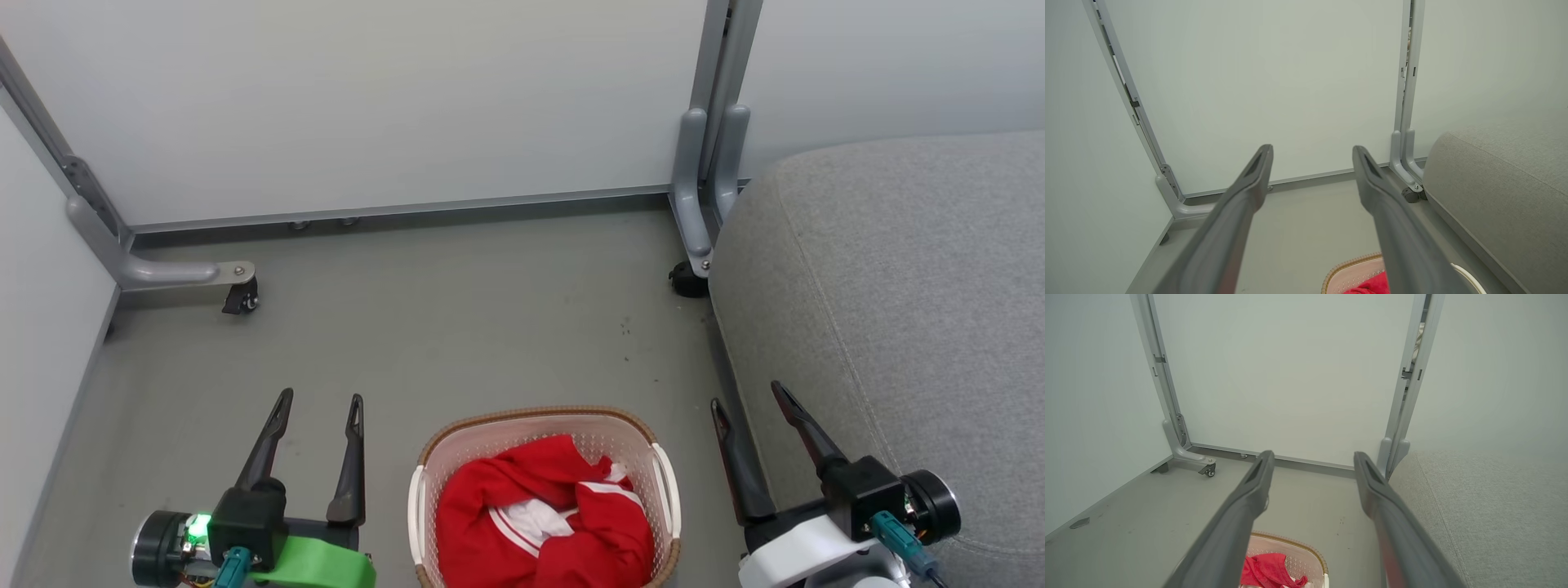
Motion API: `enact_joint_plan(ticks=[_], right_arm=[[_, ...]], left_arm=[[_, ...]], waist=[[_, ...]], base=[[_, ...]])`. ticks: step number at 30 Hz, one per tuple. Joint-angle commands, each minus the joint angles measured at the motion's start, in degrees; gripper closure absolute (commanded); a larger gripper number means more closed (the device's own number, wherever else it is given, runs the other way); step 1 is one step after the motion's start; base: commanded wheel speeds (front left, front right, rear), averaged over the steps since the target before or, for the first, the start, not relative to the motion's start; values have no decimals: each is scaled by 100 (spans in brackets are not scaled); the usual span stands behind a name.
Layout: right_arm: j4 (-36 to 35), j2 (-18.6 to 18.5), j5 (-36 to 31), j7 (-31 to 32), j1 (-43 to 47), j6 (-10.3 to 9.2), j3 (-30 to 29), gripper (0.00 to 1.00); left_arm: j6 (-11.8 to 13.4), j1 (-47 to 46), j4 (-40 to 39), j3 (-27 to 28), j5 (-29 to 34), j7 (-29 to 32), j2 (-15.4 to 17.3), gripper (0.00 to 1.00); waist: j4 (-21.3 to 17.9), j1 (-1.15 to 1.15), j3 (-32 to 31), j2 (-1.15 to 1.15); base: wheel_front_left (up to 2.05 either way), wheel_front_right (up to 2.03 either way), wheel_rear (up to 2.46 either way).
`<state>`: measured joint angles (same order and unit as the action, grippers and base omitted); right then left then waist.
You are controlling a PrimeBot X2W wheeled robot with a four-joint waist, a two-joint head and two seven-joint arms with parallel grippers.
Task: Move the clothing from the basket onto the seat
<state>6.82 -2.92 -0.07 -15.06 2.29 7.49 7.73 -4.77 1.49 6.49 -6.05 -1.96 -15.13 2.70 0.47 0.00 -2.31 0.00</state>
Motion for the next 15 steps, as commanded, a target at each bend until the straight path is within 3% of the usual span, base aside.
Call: enact_joint_plan(ticks=[1,7,15], right_arm=[[-3,-9,30,-18,58,0,-21,0],[0,-7,34,-18,-88,0,-47,0],[-198,-47,50,-18,-624,0,-349,0]], left_arm=[[-9,-4,-14,-20,64,-4,37,0],[25,-191,25,-132,-24,-3,36,0],[22,-897,86,-451,18,-2,34,0]], waist=[[2,0,60,0],[37,0,413,0],[121,0,1678,0]], base=[[0,0,0],[0,0,0],[0,0,0]])
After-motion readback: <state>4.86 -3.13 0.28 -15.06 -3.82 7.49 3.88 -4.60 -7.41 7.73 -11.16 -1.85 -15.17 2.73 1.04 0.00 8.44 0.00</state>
